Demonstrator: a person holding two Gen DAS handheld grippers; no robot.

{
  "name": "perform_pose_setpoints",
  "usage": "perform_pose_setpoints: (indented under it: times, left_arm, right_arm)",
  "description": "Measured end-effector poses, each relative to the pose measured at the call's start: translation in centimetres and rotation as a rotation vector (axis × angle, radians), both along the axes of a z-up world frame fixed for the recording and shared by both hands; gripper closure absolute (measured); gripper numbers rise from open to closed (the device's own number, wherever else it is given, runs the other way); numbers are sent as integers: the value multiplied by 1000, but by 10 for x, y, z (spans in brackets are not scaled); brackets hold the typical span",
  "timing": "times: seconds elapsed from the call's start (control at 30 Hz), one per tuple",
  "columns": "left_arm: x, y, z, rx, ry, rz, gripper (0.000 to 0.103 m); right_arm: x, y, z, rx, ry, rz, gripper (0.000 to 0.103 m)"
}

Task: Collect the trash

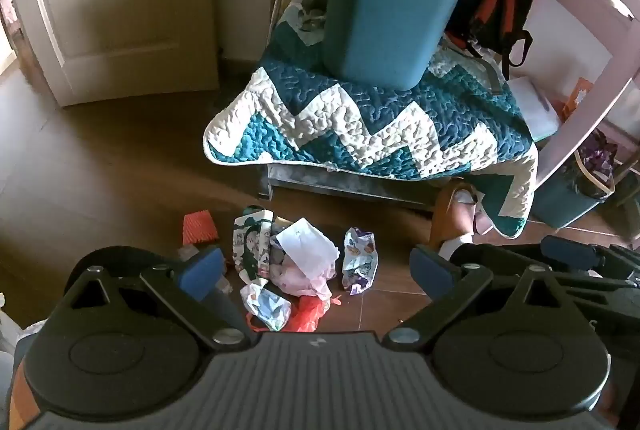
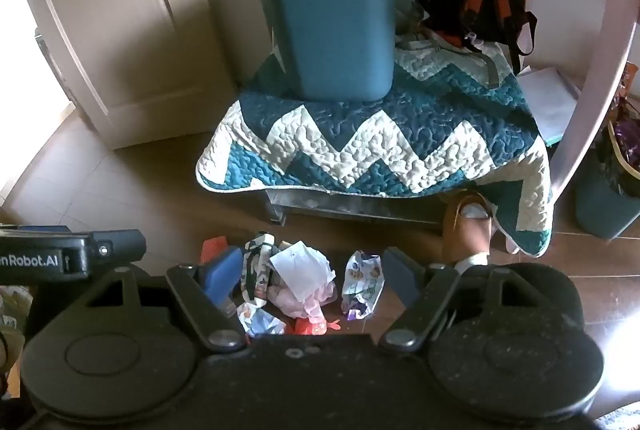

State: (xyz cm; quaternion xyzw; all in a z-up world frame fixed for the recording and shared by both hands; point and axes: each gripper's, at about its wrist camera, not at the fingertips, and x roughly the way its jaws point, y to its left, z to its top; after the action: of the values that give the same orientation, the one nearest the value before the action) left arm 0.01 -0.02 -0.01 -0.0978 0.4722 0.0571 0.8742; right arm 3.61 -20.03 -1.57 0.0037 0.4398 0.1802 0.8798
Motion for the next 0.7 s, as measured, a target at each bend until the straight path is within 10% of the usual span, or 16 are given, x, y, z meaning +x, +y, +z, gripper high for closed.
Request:
perform_pose_setpoints:
  times: [0.7]
  left_arm:
    - [-2, -6, 13, 74, -66, -2, 3]
  right_arm:
    - [-5, 2, 6, -19, -63, -3, 26]
